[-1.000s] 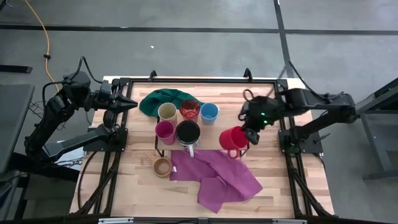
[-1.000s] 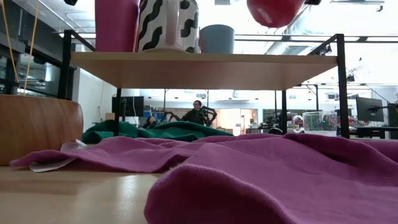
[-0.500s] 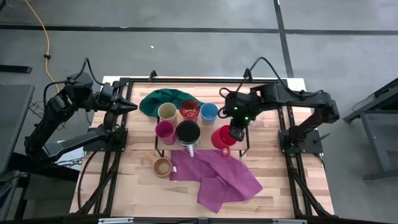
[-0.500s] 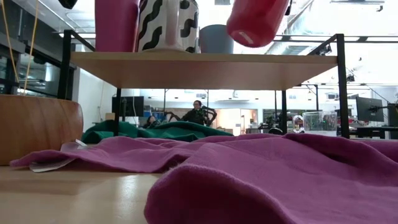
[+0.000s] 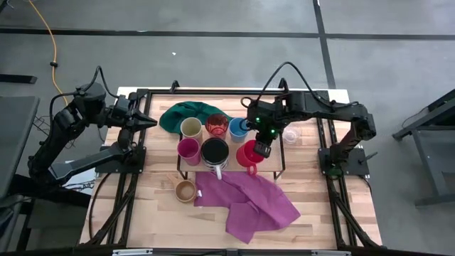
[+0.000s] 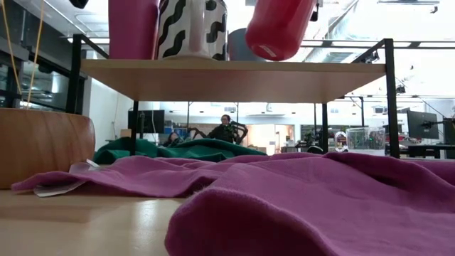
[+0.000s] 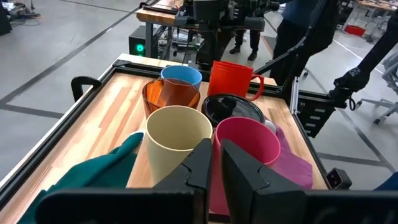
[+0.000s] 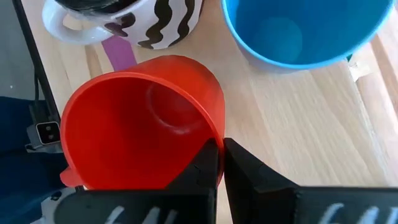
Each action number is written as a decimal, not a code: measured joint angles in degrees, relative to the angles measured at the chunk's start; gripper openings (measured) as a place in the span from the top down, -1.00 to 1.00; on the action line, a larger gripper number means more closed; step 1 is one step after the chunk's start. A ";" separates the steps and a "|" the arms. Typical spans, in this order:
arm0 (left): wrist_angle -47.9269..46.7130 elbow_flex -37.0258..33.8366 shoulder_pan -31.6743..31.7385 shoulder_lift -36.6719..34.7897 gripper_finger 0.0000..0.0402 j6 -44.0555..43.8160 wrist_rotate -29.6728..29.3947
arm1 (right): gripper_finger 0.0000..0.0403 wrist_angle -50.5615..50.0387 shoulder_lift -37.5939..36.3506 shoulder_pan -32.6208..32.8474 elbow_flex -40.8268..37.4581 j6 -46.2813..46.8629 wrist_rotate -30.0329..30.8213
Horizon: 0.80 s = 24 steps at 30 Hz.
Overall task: Stack small to large cups/mugs on shelf
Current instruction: Put the red mug on the shelf
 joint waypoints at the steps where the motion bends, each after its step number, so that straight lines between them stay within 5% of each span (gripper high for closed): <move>1: -0.01 0.01 -0.01 0.00 0.88 0.07 0.00 | 1.00 -0.10 0.36 0.00 0.21 0.06 -0.25; 24: -0.04 0.01 0.00 0.00 0.88 1.57 1.92 | 1.00 3.00 2.82 -0.53 0.34 0.87 -1.14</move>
